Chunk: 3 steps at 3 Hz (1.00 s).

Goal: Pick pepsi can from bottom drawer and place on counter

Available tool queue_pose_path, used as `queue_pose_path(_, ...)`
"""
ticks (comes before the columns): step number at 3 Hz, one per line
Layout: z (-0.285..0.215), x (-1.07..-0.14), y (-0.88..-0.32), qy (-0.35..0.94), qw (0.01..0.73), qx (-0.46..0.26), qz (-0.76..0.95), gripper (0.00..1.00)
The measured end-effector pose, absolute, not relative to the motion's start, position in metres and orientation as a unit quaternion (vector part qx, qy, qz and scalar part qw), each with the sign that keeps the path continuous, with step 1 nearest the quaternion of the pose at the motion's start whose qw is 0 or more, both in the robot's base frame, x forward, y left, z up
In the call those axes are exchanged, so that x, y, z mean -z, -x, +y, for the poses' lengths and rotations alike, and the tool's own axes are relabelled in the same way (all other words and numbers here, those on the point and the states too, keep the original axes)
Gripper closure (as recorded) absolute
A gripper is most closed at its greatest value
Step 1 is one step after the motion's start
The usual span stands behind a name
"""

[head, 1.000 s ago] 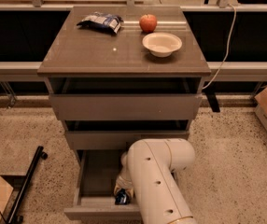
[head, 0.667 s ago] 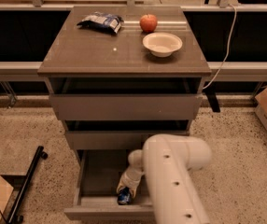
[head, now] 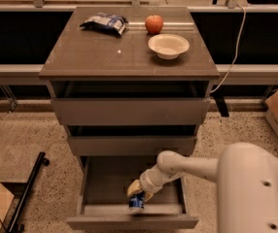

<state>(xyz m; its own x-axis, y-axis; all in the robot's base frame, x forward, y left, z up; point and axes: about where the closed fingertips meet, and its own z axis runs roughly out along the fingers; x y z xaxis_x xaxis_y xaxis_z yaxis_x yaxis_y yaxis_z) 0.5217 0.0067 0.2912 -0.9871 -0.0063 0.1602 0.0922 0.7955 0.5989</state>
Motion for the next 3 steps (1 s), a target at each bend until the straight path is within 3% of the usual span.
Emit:
queue_pose_path(1,-0.034,-0.360,-0.514,-0.031,0.028,0.361,-0.931,1.00)
queue_pose_path(2,-0.071,-0.360,-0.507,-0.035,0.002,0.363,-0.931,1.00)
queue_pose_path(3,-0.063,-0.364,-0.504,-0.039,0.009,0.363,-0.931,1.00)
